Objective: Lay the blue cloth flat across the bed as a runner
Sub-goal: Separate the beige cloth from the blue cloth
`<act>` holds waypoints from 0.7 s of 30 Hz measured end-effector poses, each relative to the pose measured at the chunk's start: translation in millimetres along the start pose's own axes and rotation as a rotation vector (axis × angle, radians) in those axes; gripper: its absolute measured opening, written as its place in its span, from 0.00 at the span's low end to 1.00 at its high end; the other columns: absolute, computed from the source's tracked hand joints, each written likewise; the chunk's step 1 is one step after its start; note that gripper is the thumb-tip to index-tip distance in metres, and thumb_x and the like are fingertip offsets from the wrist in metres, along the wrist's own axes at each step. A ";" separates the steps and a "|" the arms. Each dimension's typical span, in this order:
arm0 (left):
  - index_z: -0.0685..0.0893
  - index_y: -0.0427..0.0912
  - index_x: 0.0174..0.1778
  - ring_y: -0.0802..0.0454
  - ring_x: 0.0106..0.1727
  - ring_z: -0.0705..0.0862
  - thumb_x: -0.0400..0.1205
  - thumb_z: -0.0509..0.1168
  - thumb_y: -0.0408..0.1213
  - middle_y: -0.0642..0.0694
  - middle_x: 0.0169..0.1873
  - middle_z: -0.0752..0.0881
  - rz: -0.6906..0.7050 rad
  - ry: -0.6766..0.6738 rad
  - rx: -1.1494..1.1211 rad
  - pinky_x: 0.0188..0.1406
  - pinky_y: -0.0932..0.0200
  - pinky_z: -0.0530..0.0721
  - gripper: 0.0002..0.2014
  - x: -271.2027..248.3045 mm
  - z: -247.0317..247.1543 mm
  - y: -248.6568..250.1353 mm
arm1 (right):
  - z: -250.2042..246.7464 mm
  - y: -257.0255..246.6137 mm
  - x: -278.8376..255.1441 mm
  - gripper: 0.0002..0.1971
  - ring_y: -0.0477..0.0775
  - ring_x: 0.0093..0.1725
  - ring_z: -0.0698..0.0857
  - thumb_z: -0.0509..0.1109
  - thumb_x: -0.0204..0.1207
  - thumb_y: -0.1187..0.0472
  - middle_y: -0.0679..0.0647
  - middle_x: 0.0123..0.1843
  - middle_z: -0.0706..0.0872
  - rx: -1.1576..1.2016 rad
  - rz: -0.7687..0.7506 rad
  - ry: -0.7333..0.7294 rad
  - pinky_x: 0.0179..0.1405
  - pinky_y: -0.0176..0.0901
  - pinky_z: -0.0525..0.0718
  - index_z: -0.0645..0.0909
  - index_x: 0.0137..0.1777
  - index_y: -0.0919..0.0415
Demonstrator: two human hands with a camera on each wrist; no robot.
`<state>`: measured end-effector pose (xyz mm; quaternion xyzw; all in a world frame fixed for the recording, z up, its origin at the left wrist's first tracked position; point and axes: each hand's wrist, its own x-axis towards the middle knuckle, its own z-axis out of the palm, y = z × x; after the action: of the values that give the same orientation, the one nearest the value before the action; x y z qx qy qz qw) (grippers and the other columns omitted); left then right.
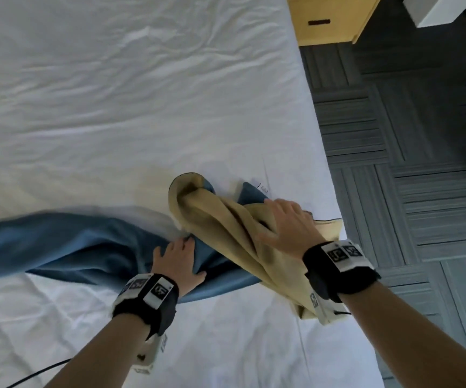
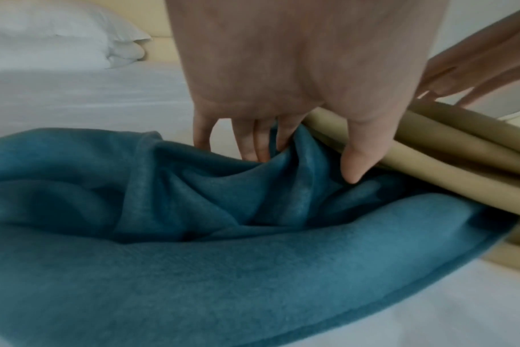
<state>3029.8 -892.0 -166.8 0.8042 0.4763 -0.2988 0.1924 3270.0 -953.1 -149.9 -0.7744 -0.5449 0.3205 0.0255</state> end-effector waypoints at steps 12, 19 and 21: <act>0.50 0.55 0.80 0.44 0.72 0.72 0.79 0.62 0.33 0.47 0.71 0.71 -0.077 -0.026 0.057 0.66 0.41 0.75 0.37 7.5 8.1 -11.4 | 33.6 19.1 13.2 0.12 0.65 0.55 0.84 0.61 0.75 0.63 0.59 0.55 0.84 -0.103 0.116 -0.011 0.41 0.50 0.74 0.66 0.57 0.56; 0.60 0.59 0.77 0.42 0.74 0.70 0.81 0.59 0.34 0.45 0.71 0.70 -0.069 -0.095 0.207 0.67 0.42 0.73 0.30 13.0 -10.0 -5.0 | -11.7 129.8 -51.3 0.24 0.57 0.38 0.80 0.65 0.67 0.30 0.49 0.38 0.80 0.086 0.417 0.160 0.38 0.47 0.78 0.71 0.50 0.49; 0.65 0.59 0.74 0.42 0.73 0.71 0.80 0.59 0.34 0.45 0.69 0.71 -0.091 -0.130 0.226 0.67 0.41 0.72 0.27 12.9 -15.6 1.1 | -13.7 160.5 -73.0 0.25 0.59 0.46 0.81 0.60 0.73 0.33 0.59 0.50 0.86 0.267 0.539 0.038 0.47 0.49 0.77 0.77 0.56 0.53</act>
<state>3040.2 -874.9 -163.6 0.7773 0.4621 -0.4105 0.1175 3395.4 -1076.6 -167.2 -0.8866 -0.2724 0.3702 0.0513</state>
